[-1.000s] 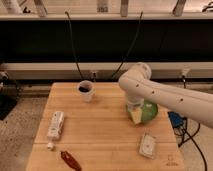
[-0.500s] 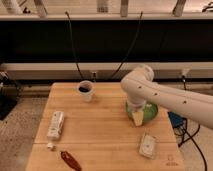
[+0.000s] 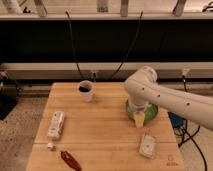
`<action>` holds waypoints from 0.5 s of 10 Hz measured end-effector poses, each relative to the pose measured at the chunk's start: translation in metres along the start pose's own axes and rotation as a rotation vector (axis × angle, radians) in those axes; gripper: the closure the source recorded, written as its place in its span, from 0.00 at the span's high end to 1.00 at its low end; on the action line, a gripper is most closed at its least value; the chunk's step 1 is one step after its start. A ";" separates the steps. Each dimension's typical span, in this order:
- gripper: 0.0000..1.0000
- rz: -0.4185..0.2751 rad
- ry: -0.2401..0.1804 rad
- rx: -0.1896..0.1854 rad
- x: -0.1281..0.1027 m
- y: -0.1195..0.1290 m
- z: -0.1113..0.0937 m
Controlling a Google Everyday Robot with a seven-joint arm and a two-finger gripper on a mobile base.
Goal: Move the arm in a circular motion
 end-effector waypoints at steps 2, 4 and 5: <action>0.80 0.014 -0.007 -0.005 0.001 0.003 0.002; 0.80 0.033 -0.015 -0.006 -0.004 0.003 0.003; 0.80 0.044 -0.016 -0.010 -0.001 0.004 0.004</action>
